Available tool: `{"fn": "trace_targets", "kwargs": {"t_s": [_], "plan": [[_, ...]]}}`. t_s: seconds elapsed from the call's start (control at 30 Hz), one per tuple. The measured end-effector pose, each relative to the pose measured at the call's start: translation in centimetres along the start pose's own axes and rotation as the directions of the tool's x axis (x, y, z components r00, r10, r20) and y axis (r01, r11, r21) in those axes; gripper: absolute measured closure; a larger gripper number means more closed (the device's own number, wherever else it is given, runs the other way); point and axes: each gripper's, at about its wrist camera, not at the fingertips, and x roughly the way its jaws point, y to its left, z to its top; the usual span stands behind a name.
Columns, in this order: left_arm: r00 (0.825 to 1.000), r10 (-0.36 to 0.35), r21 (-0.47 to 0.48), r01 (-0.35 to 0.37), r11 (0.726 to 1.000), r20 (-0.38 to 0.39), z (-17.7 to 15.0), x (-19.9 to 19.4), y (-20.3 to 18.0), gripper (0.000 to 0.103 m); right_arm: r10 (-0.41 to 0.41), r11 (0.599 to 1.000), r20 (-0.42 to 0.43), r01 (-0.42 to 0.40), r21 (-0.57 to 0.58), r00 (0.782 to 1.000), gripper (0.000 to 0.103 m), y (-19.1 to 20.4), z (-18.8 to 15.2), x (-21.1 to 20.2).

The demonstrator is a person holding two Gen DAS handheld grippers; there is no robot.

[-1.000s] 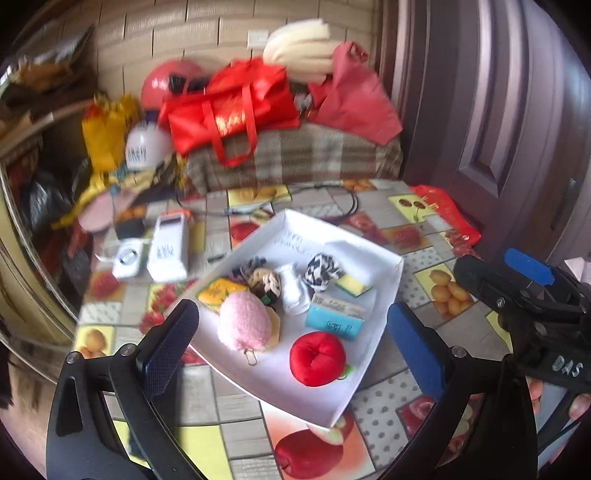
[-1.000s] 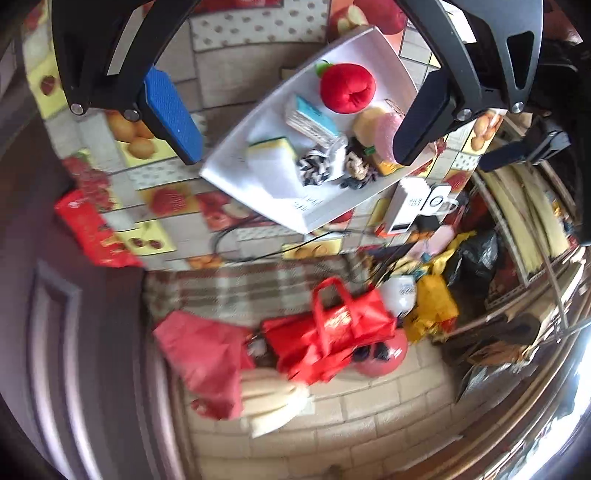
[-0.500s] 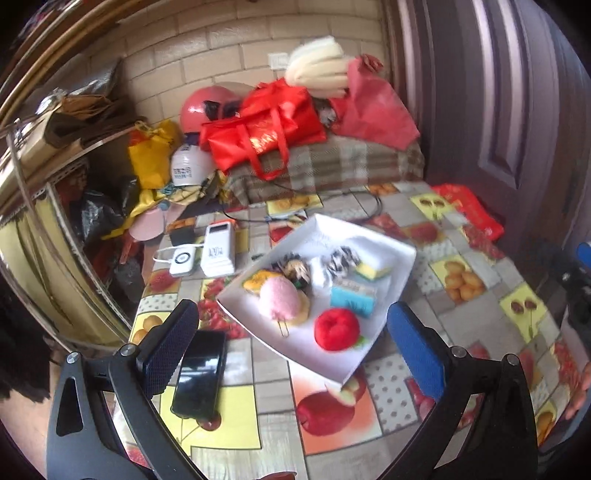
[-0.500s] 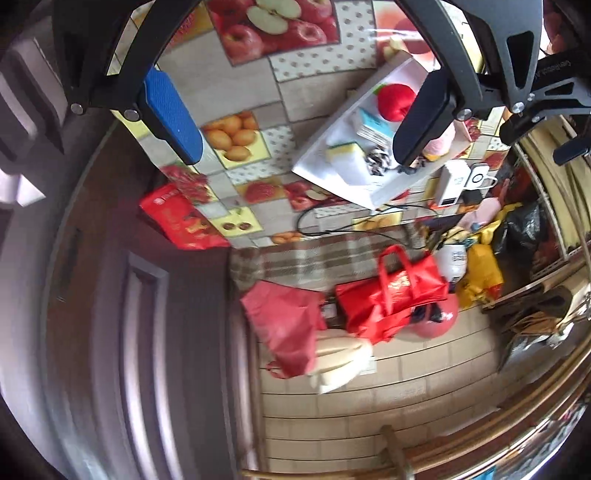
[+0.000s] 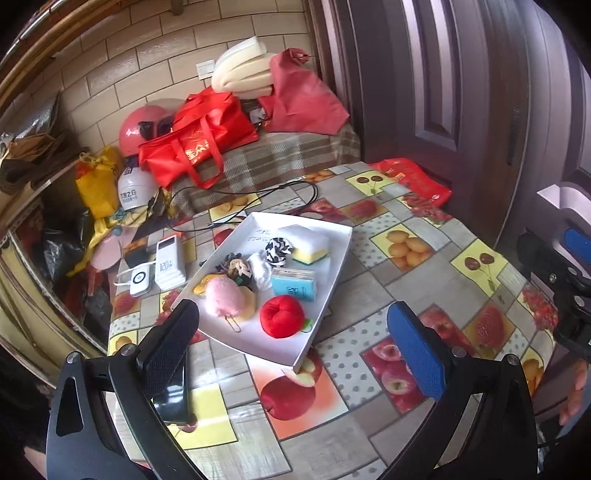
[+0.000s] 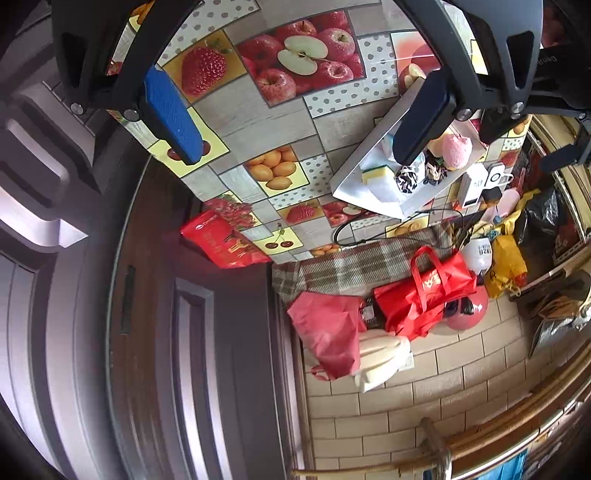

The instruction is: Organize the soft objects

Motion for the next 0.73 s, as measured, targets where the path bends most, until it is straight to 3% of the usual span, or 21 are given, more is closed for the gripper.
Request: {"fn": "trace_targets", "kwargs": {"t_s": [0.4, 0.73], "plan": [[0.999, -0.038, -0.049, 0.037, 0.998, -0.032, -0.7, -0.9, 0.8, 0.0, 0.004, 1.0, 0.035, -0.003, -0.005, 0.999, 0.0, 1.0, -0.3, -2.6], [0.996, -0.048, -0.078, 0.042, 0.996, -0.079, -1.3, 0.5, 1.2, 0.0, 0.021, 1.0, 0.009, -0.02, -0.013, 1.0, 0.0, 1.6, -0.6, -1.5]]}}
